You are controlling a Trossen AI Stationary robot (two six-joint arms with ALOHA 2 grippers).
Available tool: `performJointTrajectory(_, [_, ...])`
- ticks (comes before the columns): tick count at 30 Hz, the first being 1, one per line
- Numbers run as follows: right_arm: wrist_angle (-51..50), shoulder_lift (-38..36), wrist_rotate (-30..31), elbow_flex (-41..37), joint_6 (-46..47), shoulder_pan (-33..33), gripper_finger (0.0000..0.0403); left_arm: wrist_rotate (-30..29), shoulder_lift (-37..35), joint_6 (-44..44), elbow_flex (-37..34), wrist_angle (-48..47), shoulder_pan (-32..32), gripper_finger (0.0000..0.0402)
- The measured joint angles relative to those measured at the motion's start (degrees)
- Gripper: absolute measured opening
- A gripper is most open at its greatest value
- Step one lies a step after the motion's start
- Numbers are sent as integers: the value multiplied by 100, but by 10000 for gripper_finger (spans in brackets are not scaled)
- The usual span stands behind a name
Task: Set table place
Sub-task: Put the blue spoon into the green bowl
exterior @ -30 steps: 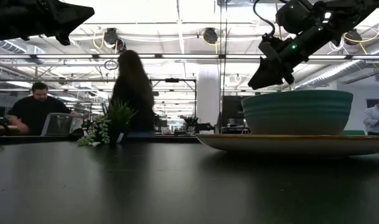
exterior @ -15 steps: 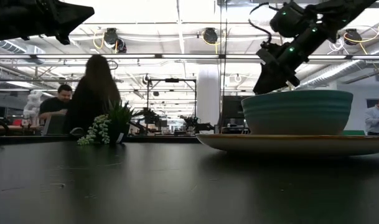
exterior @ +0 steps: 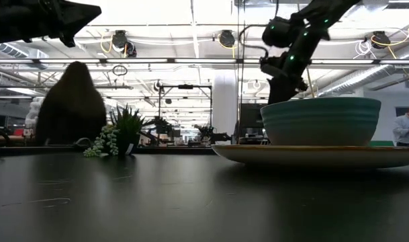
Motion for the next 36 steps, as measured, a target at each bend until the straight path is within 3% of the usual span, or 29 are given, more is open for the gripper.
performJointTrajectory(7, [-374,680,-727,449,-128,-425,121,0,0,0,0,-35,1,8])
performJointTrajectory(14, [-637,1065,-735,488,-136,-727,121,0,0,-3,0,-44,0,8])
performJointTrajectory(36, [-803,1231,-864,486,60,-552,121,0,0,-7,0,6,0,8])
